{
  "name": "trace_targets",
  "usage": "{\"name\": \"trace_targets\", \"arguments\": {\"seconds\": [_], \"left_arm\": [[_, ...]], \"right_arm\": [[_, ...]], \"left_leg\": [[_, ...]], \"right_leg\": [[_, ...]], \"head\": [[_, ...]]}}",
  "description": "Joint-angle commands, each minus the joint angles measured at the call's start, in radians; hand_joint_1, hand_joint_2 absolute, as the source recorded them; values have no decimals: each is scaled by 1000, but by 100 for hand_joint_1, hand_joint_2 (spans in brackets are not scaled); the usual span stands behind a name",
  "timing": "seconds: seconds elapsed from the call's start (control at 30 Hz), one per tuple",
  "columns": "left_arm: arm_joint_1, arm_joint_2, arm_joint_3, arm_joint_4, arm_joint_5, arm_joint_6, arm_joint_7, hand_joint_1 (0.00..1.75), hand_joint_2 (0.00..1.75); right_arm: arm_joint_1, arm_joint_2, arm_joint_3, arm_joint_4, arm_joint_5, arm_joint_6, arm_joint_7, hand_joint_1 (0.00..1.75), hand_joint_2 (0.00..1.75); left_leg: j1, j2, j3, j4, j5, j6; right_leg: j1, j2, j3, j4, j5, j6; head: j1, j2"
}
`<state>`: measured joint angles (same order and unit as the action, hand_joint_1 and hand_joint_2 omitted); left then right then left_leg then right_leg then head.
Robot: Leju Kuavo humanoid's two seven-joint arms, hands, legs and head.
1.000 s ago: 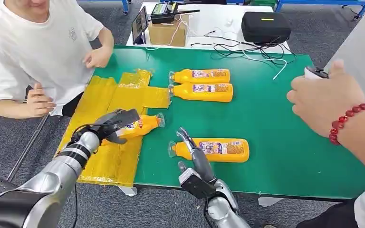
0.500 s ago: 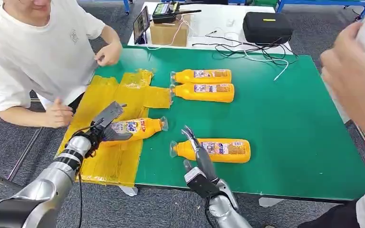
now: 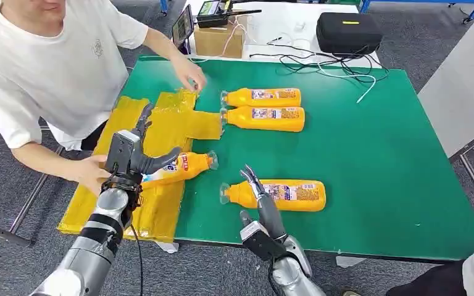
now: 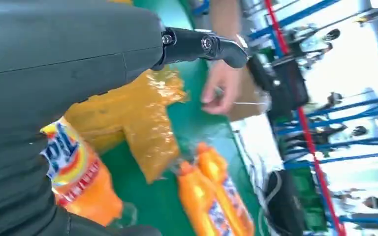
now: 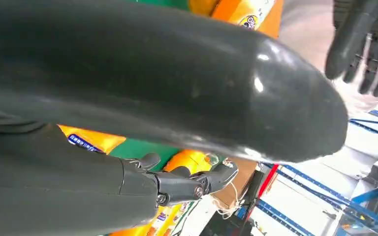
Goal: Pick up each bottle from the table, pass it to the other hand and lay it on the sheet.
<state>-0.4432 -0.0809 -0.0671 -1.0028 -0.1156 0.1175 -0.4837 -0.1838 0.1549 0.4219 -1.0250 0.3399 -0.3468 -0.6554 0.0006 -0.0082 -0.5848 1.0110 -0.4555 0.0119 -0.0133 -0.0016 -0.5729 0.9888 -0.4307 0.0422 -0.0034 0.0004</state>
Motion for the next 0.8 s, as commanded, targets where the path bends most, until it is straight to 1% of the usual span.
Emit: {"name": "trace_targets", "arguments": {"seconds": [0.03,0.07,0.13,0.17,0.23,0.27,0.3,0.33,0.37,0.47,0.5,0.53,0.57,0.63,0.67,0.7,0.73,0.77,0.8], "left_arm": [[27,-35,-27,-116,74,-7,-62,0,175],[55,-48,-25,-204,211,-92,-32,0,175],[81,-52,-27,-347,303,-75,-8,0,175],[98,-43,-28,-435,388,-84,42,0,175],[143,-25,-26,-556,447,-82,68,0,175],[175,-23,-21,-608,478,-94,74,0,175],[225,-27,-12,-666,513,-108,87,0,175],[270,-34,-5,-705,528,-116,89,0,175],[299,-34,-6,-724,532,-125,86,0,175],[300,-35,-8,-712,532,-129,78,0,175],[332,-54,6,-730,550,-137,71,0,175],[374,-66,9,-755,587,-162,87,0,175],[440,-79,5,-787,598,-175,101,0,175],[532,-83,-28,-804,537,-166,120,0,175],[583,-82,-58,-796,463,-157,82,0,175],[612,-75,-87,-778,381,-135,64,0,175],[631,-80,-101,-763,338,-120,18,0,175],[645,-102,-97,-751,309,-72,-20,0,175],[645,-102,-97,-751,309,-72,-20,0,175]], "right_arm": [[-13,-17,-6,15,10,-19,-6,0,0],[-7,-13,-17,-1,16,-70,-34,0,0],[-5,-39,7,-26,65,-119,-42,0,0],[-7,-65,22,-32,127,-158,-11,0,0],[-10,-124,48,-50,244,-207,31,0,0],[-14,-156,62,-58,343,-250,70,0,175],[-18,-195,67,-73,434,-256,128,0,175],[-15,-219,63,-92,491,-247,176,0,175],[-9,-230,54,-109,491,-239,177,0,175],[-7,-226,53,-110,492,-235,177,0,175],[-22,-252,73,-95,617,-200,286,0,175],[-25,-273,70,-96,682,-190,347,0,175],[-22,-300,63,-100,732,-159,404,0,175],[6,-320,24,-127,774,-192,447,0,175],[24,-325,6,-149,801,-199,458,0,175],[38,-324,-15,-166,832,-215,481,0,175],[43,-324,-23,-176,842,-216,484,0,175],[46,-321,-31,-187,851,-218,491,0,175],[46,-321,-31,-187,851,-218,491,0,175]], "left_leg": [[0,0,0,0,0,0],[1,0,1,0,0,-1],[1,0,-1,1,0,0],[1,0,-1,2,-1,0],[1,0,-3,2,-1,0],[1,1,-2,2,-2,0],[1,2,-2,1,-1,0],[0,2,-1,0,-1,0],[0,3,0,0,-2,0],[-1,2,1,0,-2,0],[0,1,-1,0,-2,0],[-1,1,-1,0,-1,0],[0,2,-1,0,-2,0],[-1,3,0,-1,-2,1],[-2,4,2,-2,-2,1],[-2,3,2,-2,-2,1],[-2,1,0,-2,-2,1],[-2,1,2,-2,-3,1],[-2,1,0,-1,-2,1]], "right_leg": [[0,0,0,0,0,-1],[1,-1,1,-1,0,-2],[1,-1,-1,0,0,-1],[1,-1,0,0,-1,-1],[1,-1,-2,0,0,-1],[1,1,-1,0,-1,-1],[1,1,-1,-1,0,-1],[0,2,-1,-1,0,0],[0,2,1,-1,0,-1],[0,2,1,-1,-1,-1],[0,1,0,-1,-1,-1],[0,1,-1,-1,0,-1],[0,1,0,-1,0,-1],[-1,3,0,-2,0,-1],[-1,4,2,-3,0,-1],[-1,2,2,-3,-1,0],[-2,0,1,-3,-1,0],[-1,0,3,-3,-2,-1],[-1,1,0,-2,-1,0]], "head": [[0,0],[0,0],[0,0],[0,0],[0,0],[0,0],[0,0],[0,0],[0,0],[0,0],[0,0],[0,0],[0,0],[0,0],[0,0],[0,0],[0,0],[0,0],[0,0]]}}
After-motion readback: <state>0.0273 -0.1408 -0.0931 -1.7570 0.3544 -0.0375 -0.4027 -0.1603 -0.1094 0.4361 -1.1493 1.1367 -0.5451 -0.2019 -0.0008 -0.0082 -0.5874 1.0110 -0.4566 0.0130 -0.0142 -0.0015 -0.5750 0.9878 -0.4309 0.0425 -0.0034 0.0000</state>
